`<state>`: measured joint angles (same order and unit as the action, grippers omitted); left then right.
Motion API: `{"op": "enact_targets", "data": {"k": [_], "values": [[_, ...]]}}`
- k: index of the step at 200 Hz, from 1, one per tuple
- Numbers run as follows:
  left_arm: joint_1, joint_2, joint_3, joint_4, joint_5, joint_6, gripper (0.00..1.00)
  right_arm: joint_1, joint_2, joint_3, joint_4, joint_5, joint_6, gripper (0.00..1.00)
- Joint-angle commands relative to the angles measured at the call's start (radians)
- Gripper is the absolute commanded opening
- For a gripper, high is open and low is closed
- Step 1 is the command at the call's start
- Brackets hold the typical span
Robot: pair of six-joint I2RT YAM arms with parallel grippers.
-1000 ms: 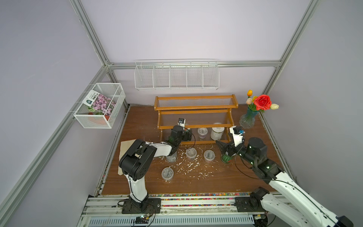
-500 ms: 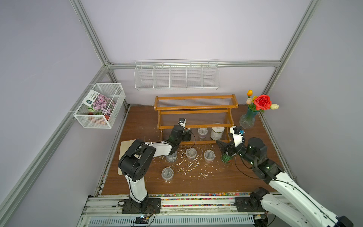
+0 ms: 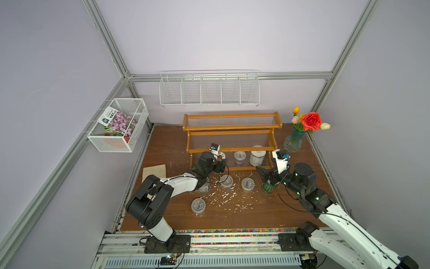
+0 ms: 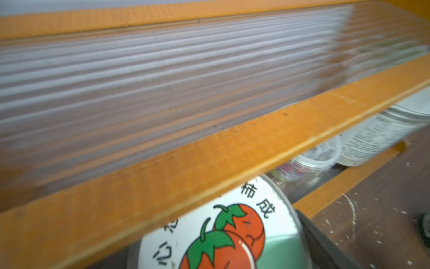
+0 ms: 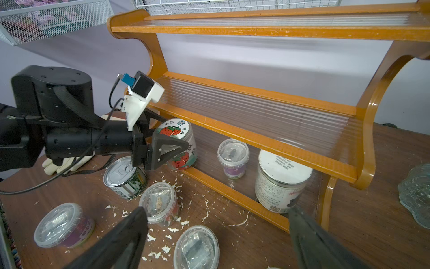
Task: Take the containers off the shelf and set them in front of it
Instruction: 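Pick up a container from the shelf.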
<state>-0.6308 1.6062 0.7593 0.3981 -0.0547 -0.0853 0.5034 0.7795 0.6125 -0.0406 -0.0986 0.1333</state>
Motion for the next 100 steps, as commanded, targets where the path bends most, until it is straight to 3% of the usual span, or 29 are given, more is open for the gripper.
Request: {"op": "enact_targets", "data": {"k": [1, 57, 100], "values": [[-0.009, -0.066, -0.011, -0.007, 0.023, 0.028, 0.75, -0.005, -0.008, -0.012, -0.005, -0.008, -0.014, 0.97], [-0.037, -0.227, -0.023, -0.163, 0.071, 0.056, 0.75, -0.006, -0.012, 0.0, -0.03, -0.01, -0.023, 0.97], [-0.117, -0.399, -0.037, -0.303, 0.06, 0.056, 0.75, -0.006, -0.009, 0.001, -0.037, -0.024, -0.023, 0.97]]}}
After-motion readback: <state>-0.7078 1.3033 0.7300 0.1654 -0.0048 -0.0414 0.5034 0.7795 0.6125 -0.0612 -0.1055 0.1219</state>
